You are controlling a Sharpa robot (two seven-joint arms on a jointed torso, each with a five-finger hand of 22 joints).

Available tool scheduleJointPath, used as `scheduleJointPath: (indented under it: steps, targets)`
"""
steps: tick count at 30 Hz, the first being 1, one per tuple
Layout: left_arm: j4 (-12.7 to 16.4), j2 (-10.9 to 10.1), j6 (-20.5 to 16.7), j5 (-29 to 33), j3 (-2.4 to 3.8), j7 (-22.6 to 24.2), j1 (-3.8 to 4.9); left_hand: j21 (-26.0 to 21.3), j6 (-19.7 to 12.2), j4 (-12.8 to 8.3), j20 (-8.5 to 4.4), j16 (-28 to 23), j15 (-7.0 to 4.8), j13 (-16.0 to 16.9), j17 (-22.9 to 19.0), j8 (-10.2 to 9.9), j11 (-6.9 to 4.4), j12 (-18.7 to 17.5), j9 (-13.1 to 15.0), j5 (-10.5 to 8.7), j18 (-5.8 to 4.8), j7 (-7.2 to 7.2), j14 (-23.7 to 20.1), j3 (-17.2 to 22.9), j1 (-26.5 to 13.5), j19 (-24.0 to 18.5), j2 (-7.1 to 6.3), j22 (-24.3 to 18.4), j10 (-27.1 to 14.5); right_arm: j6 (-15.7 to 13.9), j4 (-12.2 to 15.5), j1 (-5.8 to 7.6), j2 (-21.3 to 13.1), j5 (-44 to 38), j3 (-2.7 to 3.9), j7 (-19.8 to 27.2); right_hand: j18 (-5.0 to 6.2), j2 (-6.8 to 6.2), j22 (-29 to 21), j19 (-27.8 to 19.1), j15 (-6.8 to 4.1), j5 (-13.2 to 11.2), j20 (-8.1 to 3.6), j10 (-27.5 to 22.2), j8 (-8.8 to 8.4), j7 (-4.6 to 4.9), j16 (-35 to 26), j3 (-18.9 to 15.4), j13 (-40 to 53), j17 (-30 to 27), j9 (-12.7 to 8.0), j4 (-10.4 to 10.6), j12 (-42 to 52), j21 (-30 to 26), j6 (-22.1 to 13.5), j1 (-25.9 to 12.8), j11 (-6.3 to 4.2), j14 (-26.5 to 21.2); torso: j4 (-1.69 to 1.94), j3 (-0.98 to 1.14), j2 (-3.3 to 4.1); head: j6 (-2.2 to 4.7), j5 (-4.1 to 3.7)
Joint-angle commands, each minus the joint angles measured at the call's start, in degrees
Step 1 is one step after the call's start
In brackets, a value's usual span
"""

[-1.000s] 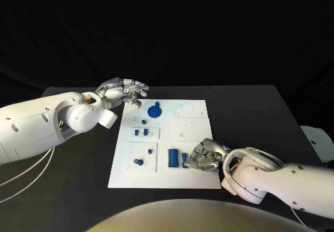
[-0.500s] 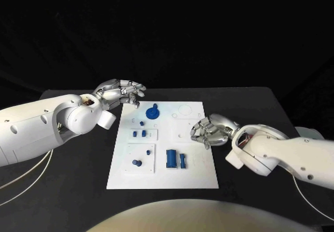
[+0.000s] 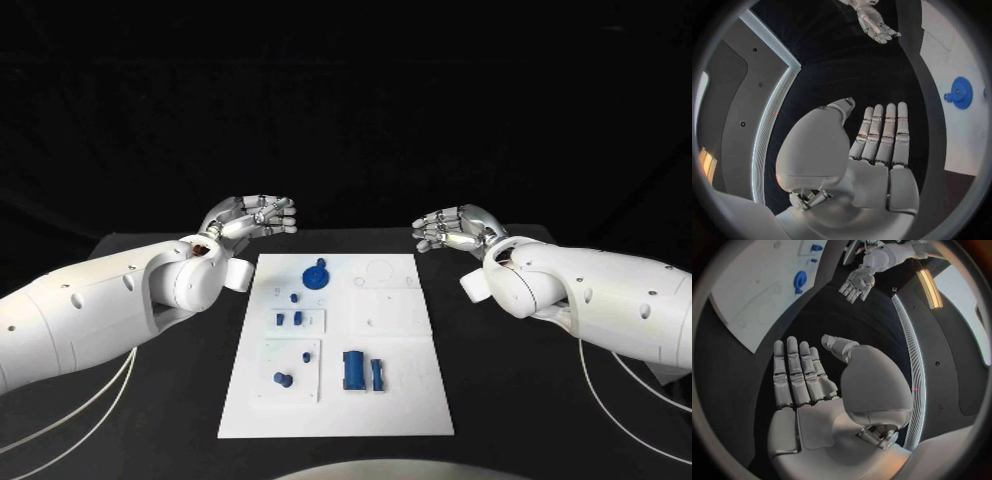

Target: Assemble the parts on the task board

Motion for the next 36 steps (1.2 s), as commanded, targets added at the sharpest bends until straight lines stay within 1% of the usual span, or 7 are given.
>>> scheduleJointPath:
  steps: [1, 6, 7, 9, 10, 21, 36]
  targets:
    - [-0.49, 0.37, -0.43, 0.32, 0.01, 0.42, -0.05, -3.54, -44.03, -14.76, -14.11, -29.85, -9.05, -3.63, -13.93, -18.93, -8.70, -19.56, -18.72, -11.53, -9.73, -11.17, -41.70, -21.47, -23.38, -44.43, 8.28, -46.07, -49.23, 0.26, -0.85, 0.02, 0.42, 0.63, 0.04, 0.64, -9.74, 9.49, -34.66, -46.81, -8.02, -9.23, -14.63, -54.68, -11.62, -11.94, -16.32, -35.67, -13.92, -24.99, -28.79, 0.23, -9.84, -3.61, -47.48, -20.59, -9.96, -54.17, 0.04, 0.07, -0.08, 0.32, 0.04]
    - [0.41, 0.38, -2.12, 0.38, 0.18, 0.80, -0.35, -3.54, -44.03, -14.76, -14.11, -29.85, -9.05, -3.63, -13.93, -18.93, -8.70, -19.56, -18.72, -11.53, -9.73, -11.17, -41.70, -21.47, -31.17, -44.43, 8.28, -46.07, -49.23, -1.44, 0.42, -0.60, 0.29, 2.02, 0.70, 1.77, -9.74, 9.49, -34.66, -46.81, -8.02, -9.23, -14.63, -54.68, -11.62, -11.94, -16.32, -35.67, -13.92, -24.99, -28.79, 0.23, -9.84, -3.61, -47.48, -28.07, -9.96, -54.17, 0.39, 0.18, -0.24, 1.17, 0.03]
    - [0.76, 0.38, -2.79, 0.40, 0.25, 0.94, -0.47, -3.54, -44.03, -14.76, -14.11, -29.85, -9.05, -3.63, -13.93, -18.93, -8.70, -19.56, -18.72, -11.53, -9.73, -11.17, -41.70, -21.47, -33.01, -44.43, 8.28, -46.07, -49.23, -2.11, 0.92, -0.84, 0.24, 2.57, 0.96, 2.21, -9.74, 9.49, -34.66, -46.81, -8.02, -9.23, -14.63, -54.68, -11.62, -11.94, -16.32, -35.67, -13.92, -24.99, -28.79, 0.23, -9.84, -3.61, -47.48, -68.45, -9.96, -54.17, 0.53, 0.22, -0.30, 1.50, 0.02]
    - [1.65, 0.38, -4.47, 0.46, 0.41, 1.32, -0.77, -3.54, -44.03, -14.76, -14.11, -29.85, -9.05, -3.63, -13.93, -18.93, -8.70, -19.56, -18.72, -11.53, -9.73, -11.17, -41.70, -21.47, -36.48, -44.43, 8.28, -46.07, -49.23, -3.79, 2.19, -1.44, 0.11, 3.95, 1.61, 3.33, -9.74, 9.49, -34.66, -46.81, -8.02, -9.23, -14.63, -54.68, -11.62, -11.94, -16.32, -35.67, -13.92, -24.99, -28.79, 0.23, -9.84, -3.61, -47.48, -68.45, -9.96, -54.17, 0.88, 0.33, -0.46, 2.34, 0.01]
    - [2.18, 0.38, -5.48, 0.50, 0.51, 1.54, -0.95, -3.54, -44.03, -14.76, -14.11, -29.85, -9.05, -3.63, -13.93, -18.93, -8.70, -19.56, -18.72, -11.53, -9.73, -11.17, -41.70, -21.47, -78.14, -44.43, 8.28, -46.07, -49.23, -4.80, 2.95, -1.81, 0.03, 4.78, 2.01, 4.00, -9.74, 9.49, -34.66, -46.81, -8.02, -9.23, -14.63, -54.68, -11.62, -11.94, -16.32, -35.67, -13.92, -24.99, -28.79, 0.23, -9.84, -3.61, -47.48, -68.45, -9.96, -54.17, 1.09, 0.40, -0.55, 2.85, 0.00]
    - [11.57, 0.42, -23.29, 1.15, 2.25, 5.49, -4.11, -3.54, -44.03, -14.76, -14.11, -29.85, -9.05, -3.63, -13.93, -18.93, -8.70, -19.56, -18.72, -11.53, -9.73, -11.17, -41.70, -21.47, -78.14, -44.43, 8.28, -46.07, -49.23, -19.22, 13.77, -7.01, -1.05, 16.61, 7.62, 13.58, -9.74, 9.49, -34.66, -46.81, -8.02, -9.23, -14.63, -54.68, -11.62, -11.94, -16.32, -35.67, -13.92, -24.99, -28.79, 0.23, -9.84, -3.61, -47.48, -68.45, -9.96, -54.17, 3.48, 1.15, -1.60, 8.58, -0.09]
    - [16.33, 0.43, -32.32, 1.47, 3.14, 7.49, -5.71, -3.54, -44.03, -14.76, -14.11, -29.85, -9.05, -3.63, -13.93, -18.93, -8.70, -19.56, -18.72, -11.53, -9.73, -11.17, -41.70, -21.47, -78.14, -44.43, 8.28, -46.07, -49.23, -22.08, 15.92, -8.04, -1.26, 18.95, 8.73, 15.47, -9.74, 9.49, -34.66, -46.81, -8.02, -9.23, -14.63, -54.68, -11.62, -11.94, -16.32, -35.67, -13.92, -24.99, -28.79, 0.23, -9.84, -3.61, -47.48, -68.45, -9.96, -54.17, 3.64, 1.20, -1.67, 8.97, -0.09]
